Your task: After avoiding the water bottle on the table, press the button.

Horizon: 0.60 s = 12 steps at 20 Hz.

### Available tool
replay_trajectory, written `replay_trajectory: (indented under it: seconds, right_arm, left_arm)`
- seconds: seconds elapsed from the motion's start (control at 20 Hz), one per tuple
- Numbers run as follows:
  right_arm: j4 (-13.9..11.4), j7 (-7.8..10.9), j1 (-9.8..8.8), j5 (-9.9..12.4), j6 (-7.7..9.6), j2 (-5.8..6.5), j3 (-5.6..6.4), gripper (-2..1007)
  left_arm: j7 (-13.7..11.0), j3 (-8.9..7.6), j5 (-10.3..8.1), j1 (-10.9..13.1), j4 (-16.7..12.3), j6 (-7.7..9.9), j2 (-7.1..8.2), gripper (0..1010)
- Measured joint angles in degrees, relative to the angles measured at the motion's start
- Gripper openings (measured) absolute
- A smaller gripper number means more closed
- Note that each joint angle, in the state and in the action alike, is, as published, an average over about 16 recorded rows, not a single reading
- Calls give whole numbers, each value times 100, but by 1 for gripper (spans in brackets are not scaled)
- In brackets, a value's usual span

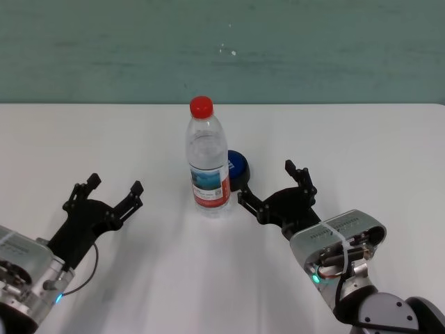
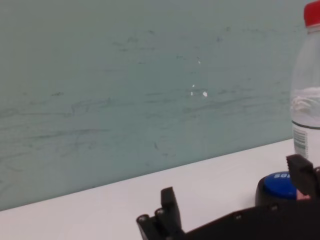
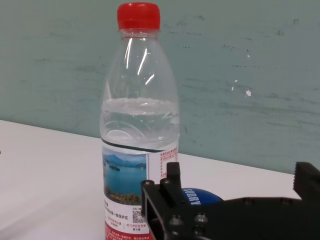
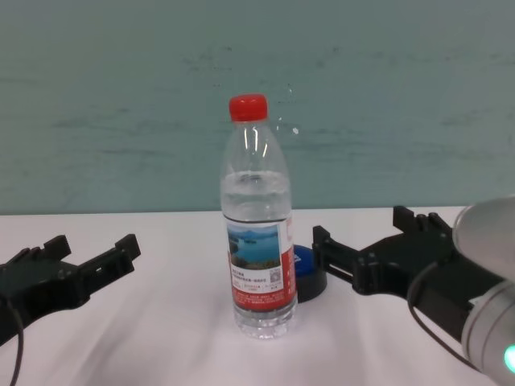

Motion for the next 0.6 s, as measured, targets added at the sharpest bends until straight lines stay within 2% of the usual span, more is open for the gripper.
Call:
replay_trajectory:
  seconds: [0.6]
  right_arm:
    - [1, -2, 2, 0, 2, 0, 2, 1004]
  left_arm:
    - [0, 0, 0, 0, 0, 0, 0, 1010]
